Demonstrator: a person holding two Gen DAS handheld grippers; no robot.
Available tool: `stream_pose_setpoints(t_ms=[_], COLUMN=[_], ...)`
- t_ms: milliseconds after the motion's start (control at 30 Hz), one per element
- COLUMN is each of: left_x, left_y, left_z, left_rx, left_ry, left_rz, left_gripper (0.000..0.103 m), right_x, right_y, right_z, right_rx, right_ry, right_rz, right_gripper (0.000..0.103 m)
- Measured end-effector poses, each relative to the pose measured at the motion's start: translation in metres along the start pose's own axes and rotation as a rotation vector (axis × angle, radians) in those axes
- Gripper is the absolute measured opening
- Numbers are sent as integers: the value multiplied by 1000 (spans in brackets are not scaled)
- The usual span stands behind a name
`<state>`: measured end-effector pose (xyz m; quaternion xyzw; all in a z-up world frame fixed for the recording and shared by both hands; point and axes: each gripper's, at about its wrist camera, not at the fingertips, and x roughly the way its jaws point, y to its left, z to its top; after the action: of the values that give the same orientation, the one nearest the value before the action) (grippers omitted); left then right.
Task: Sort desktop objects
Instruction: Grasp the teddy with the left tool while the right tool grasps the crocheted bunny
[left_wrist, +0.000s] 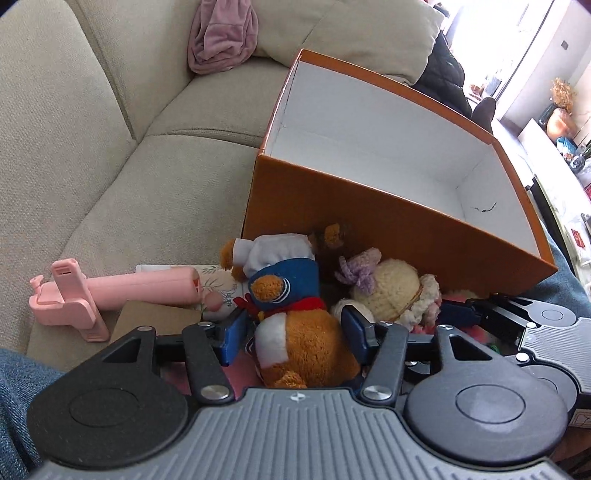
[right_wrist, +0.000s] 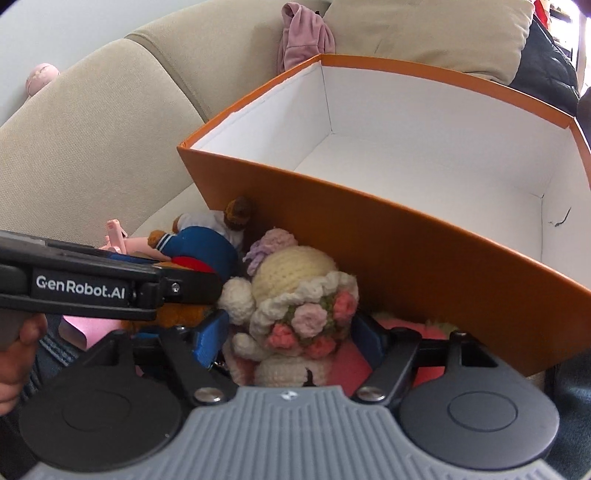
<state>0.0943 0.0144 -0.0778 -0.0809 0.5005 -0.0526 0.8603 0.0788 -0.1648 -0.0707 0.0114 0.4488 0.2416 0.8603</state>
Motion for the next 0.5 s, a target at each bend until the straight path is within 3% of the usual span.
stream_pose_setpoints(t_ms=[67,200,500], left_x=[-3,-11,-64], left_y=[-1,1,6], left_z=[-1,0,-6], left_rx=[13,-7,-24], left_ry=[-13,-38,-167], left_rz=[4,-18,-56], left_gripper=[53,45,43], right_x=[2,-11,-58], right_y=[-2,-3,2], right_z=[-1,-2,-1], right_rx=[10,19,36], right_ry=[-6,-52,-166], right_rz=[10,2,41], right_gripper=[73,51,45])
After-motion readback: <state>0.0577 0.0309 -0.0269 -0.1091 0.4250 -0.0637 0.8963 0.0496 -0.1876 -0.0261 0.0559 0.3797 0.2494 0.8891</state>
